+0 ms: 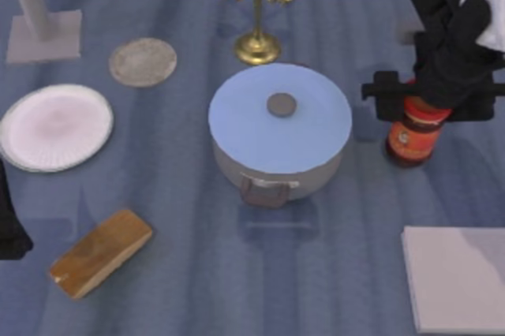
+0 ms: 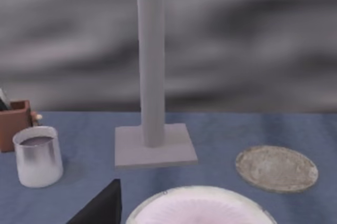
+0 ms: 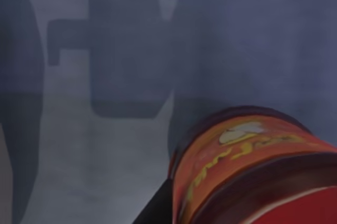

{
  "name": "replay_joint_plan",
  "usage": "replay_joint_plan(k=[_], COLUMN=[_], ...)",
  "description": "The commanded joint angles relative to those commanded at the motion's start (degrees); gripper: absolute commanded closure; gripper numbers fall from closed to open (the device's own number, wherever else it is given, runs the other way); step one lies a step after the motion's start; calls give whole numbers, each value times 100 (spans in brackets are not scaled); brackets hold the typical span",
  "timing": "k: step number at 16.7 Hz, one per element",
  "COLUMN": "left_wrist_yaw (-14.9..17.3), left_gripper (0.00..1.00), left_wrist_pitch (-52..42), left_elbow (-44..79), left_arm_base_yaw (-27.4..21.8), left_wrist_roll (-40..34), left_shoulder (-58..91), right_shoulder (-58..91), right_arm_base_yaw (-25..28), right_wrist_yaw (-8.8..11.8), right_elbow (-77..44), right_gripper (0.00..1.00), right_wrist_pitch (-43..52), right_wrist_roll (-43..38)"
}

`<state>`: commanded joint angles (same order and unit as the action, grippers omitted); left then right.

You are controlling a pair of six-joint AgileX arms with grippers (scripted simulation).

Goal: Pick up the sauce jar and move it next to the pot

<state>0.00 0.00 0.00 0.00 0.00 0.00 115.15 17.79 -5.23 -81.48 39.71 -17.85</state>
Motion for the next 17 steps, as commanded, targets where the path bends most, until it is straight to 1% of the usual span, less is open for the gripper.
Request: replay_joint_plan(k=[5, 17], left_wrist_yaw=[0, 0], left_gripper=[0, 0], left_wrist_pitch=[0, 0], left_elbow=[0, 0], left_arm_base_yaw=[0, 0], left_wrist_roll=[0, 0], left_shoulder=[0, 0], right_shoulder=[58, 58], right_arm_base_yaw=[3, 3], right_wrist_yaw=[-2, -2], right_elbow=[56, 56], right_gripper=[100, 10], right_wrist_pitch=[-93, -93], right_wrist_roll=[4, 4])
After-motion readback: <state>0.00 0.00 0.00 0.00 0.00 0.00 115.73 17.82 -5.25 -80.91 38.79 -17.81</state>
